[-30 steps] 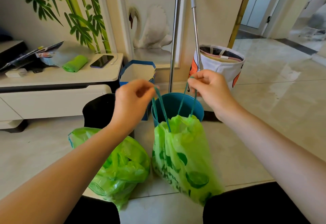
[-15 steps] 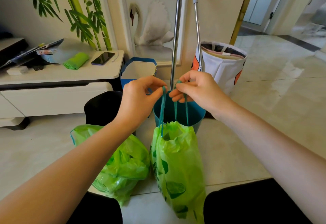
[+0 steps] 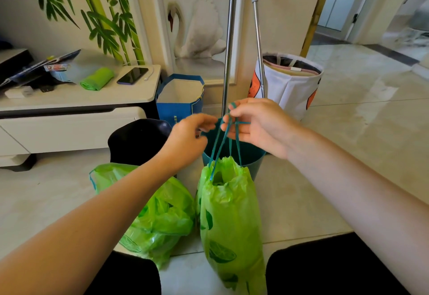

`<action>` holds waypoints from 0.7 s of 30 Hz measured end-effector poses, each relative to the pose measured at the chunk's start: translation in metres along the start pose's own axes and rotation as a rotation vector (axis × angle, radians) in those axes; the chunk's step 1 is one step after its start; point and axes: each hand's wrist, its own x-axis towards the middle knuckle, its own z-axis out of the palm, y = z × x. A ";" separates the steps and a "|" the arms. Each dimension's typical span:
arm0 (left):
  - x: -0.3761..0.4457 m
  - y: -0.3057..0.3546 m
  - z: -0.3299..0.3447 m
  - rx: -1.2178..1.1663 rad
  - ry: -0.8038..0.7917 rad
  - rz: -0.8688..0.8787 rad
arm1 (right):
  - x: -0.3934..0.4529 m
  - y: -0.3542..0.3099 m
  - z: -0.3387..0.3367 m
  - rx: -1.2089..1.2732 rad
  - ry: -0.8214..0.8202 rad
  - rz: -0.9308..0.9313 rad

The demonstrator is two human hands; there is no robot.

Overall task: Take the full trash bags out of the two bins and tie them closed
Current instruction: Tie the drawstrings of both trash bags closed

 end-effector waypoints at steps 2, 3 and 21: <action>-0.004 -0.012 0.008 0.035 -0.342 -0.036 | -0.001 -0.002 -0.001 0.014 0.019 -0.039; -0.007 -0.015 0.011 -0.009 -0.505 -0.058 | 0.000 -0.002 -0.001 -0.013 0.033 -0.064; -0.018 -0.010 0.091 -0.303 -0.157 -0.051 | -0.006 0.006 0.020 -0.722 0.130 -0.597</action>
